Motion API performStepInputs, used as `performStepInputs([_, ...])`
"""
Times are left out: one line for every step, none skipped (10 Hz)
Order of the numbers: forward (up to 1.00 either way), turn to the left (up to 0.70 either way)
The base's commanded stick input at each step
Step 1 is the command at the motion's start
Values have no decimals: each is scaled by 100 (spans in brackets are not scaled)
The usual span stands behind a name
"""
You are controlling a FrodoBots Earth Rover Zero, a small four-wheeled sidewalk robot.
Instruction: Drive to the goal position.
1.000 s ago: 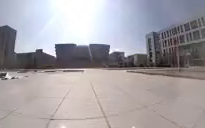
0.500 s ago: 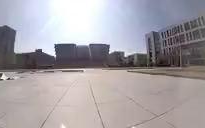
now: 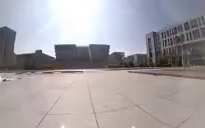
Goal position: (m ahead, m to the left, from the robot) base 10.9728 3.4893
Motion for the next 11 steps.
performStepInputs([70, 0])
performStepInputs([70, 0])
performStepInputs([70, 0])
performStepInputs([70, 0])
performStepInputs([70, 0])
performStepInputs([70, 0])
performStepInputs([70, 0])
performStepInputs([70, 0])
performStepInputs([70, 0])
performStepInputs([70, 0])
performStepInputs([70, 0])
